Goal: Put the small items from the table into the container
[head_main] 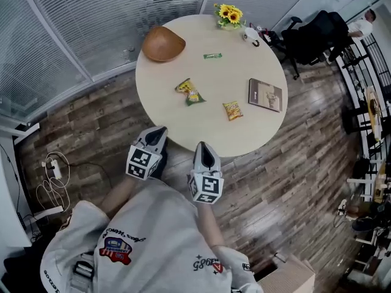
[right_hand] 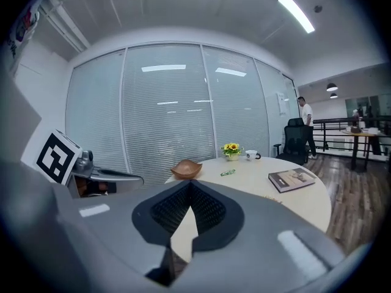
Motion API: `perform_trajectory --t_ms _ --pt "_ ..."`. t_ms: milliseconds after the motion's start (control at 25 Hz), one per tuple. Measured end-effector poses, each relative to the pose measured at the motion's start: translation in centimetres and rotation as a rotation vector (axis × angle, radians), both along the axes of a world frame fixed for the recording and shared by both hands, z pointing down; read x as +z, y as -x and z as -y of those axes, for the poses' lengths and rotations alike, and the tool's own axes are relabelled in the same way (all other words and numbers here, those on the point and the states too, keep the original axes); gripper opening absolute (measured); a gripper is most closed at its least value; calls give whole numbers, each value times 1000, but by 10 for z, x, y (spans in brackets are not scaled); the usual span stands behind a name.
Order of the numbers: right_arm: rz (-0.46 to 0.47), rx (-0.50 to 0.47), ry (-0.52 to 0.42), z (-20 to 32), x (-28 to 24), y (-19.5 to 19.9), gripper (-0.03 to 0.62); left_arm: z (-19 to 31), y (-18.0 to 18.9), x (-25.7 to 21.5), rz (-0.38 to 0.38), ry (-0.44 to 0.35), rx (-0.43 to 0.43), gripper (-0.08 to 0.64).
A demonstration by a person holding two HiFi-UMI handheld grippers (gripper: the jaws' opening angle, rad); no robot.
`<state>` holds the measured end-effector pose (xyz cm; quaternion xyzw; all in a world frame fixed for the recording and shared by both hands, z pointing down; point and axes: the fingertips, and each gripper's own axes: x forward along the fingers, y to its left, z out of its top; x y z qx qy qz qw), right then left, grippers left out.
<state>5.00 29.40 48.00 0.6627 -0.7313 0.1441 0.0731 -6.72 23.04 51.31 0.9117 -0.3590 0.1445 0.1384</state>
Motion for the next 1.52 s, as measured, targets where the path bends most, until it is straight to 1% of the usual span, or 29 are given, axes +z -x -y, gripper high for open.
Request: perform_trajectory --t_ms 160,320,520,600,640,720,800,960,1040,1160,1280,1360,1400,1520 --pt "-44 -51 19 67 9 -4 2 56 -19 9 -1 18 33 8" --pt "-91 -84 63 133 28 -8 2 111 -31 20 14 38 75 8" --pt "-145 -145 159 207 67 -8 6 168 -37 30 20 57 118 8" --pt "-174 -178 204 231 85 -9 31 187 -37 34 26 67 122 8" --pt "-183 -195 229 241 95 -10 61 195 -37 37 29 73 121 8" --pt "-194 -229 289 257 118 -11 140 209 -36 41 33 86 114 8" --pt "-228 -273 357 270 143 -12 212 222 -33 45 37 94 106 8" --pt "-315 -386 508 284 192 -16 218 238 -28 55 43 115 95 8" --pt "-327 -419 572 285 213 -18 218 243 -26 63 50 127 88 9" --pt "-325 -439 651 281 236 -21 216 248 -23 70 58 145 73 8" --pt "-299 -447 687 278 248 -21 216 252 -22 75 64 155 68 8" --pt "-275 -455 700 279 252 -17 196 256 -22 77 67 161 68 8" --pt "-265 -459 708 278 253 -15 173 257 -22 78 69 163 68 8" --pt "-253 -456 725 278 256 -14 164 259 -24 79 69 164 67 8"
